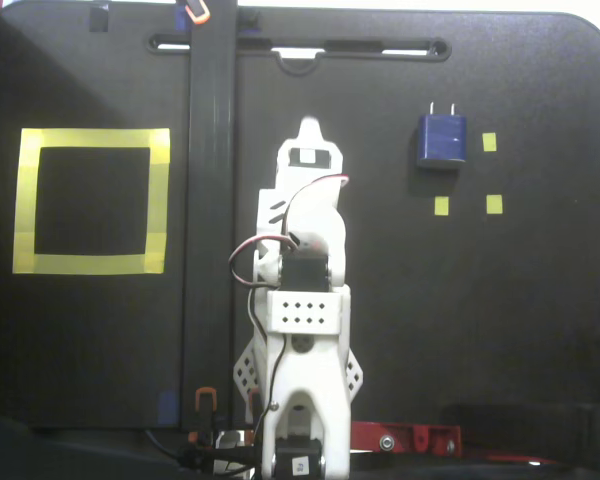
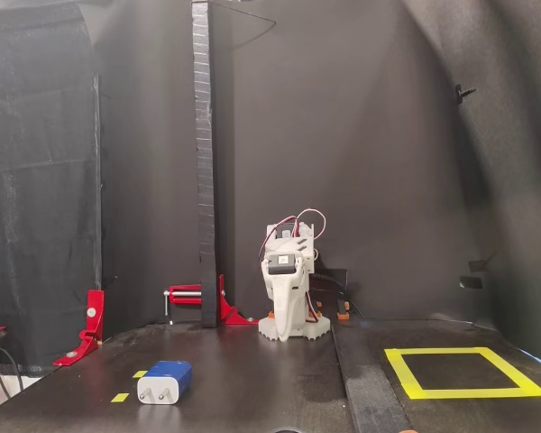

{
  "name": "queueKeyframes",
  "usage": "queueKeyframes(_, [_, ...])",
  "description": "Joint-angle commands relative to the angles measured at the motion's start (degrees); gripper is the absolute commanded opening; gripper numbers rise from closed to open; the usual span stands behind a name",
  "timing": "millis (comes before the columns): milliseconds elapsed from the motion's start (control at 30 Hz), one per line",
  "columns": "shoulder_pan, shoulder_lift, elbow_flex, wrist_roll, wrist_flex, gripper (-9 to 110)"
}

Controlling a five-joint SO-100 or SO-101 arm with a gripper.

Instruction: Grasp the block and place it in the designated area.

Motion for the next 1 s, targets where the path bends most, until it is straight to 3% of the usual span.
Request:
queueKeyframes(0, [-0.2, 0.5, 0.4, -0.3, -9.1, 0])
queueKeyframes(500, [-0.3, 0.5, 0.4, -0.3, -30.7, 0])
queueKeyframes(967, [5.0, 0.4, 0.4, -0.6, -31.6, 0])
